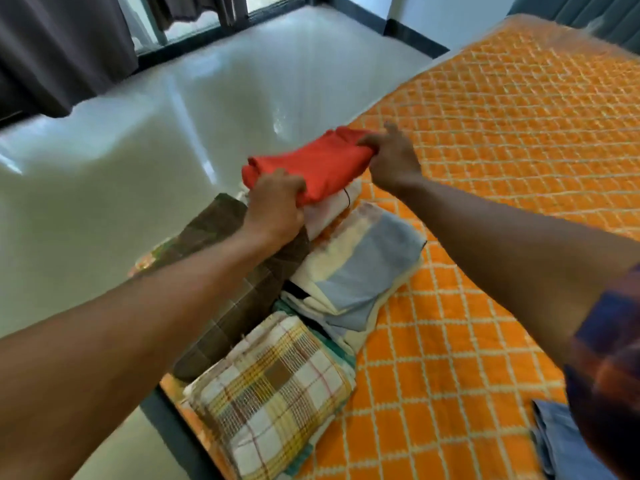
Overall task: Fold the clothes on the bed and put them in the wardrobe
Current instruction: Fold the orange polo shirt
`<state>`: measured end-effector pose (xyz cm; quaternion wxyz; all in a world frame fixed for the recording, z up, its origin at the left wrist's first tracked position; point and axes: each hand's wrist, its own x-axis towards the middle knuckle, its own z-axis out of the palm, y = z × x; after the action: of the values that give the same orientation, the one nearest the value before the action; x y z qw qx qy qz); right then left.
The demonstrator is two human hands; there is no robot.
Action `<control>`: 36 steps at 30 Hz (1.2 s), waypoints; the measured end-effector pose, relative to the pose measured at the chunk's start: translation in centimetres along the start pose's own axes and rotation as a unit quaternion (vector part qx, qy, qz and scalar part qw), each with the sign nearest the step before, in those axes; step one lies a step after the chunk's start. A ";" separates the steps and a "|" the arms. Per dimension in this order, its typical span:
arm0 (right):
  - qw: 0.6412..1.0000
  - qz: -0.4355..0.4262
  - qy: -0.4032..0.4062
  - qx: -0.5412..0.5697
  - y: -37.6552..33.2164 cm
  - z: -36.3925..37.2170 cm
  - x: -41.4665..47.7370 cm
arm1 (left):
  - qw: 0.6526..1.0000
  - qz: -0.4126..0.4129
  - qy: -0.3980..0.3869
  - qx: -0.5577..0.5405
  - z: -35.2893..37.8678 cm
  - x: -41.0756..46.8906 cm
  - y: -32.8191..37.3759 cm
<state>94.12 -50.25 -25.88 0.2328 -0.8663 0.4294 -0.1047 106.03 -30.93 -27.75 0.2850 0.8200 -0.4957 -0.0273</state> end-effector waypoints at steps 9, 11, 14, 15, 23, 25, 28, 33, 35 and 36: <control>0.980 0.128 0.096 0.118 2.9 10.6 -2.3 | 0.998 -0.014 -0.062 0.016 6.5 -3.2 -3.7; 0.990 0.106 0.079 0.048 3.2 9.9 -1.8 | 0.998 -0.032 -0.043 -0.019 6.1 -2.7 -3.9; 0.994 0.044 0.022 -0.099 3.4 8.4 -1.4 | 0.994 -0.053 -0.029 -0.093 5.2 -1.4 -3.5; 0.993 0.033 0.011 -0.117 3.4 7.8 -1.0 | 0.993 -0.049 -0.021 -0.101 4.9 -0.9 -3.3; 0.995 -0.008 0.075 0.061 -3.5 3.0 7.3 | 0.975 -0.095 0.196 -0.047 -0.4 4.7 -4.6; 0.964 0.013 0.089 0.249 -6.4 2.1 10.1 | 0.961 -0.094 0.257 -0.045 -2.0 6.6 -4.0; 0.890 0.031 0.052 0.453 -8.3 1.4 12.0 | 0.956 -0.068 0.285 -0.031 -3.2 8.2 -3.5; 0.893 0.051 -0.016 0.447 -3.9 3.0 11.5 | 0.982 -0.030 0.177 0.059 0.9 6.2 -3.5; 0.926 0.065 -0.069 0.365 0.0 5.4 10.5 | 0.992 -0.042 0.065 0.104 3.9 4.1 -3.5; 0.937 0.071 -0.102 0.326 1.7 6.6 9.7 | 0.990 -0.042 0.012 0.134 5.2 3.0 -3.4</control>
<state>101.35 -56.80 -32.62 0.5514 -0.7163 0.4063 -0.1334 108.54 -34.59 -33.06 0.1769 0.8710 -0.4567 0.0379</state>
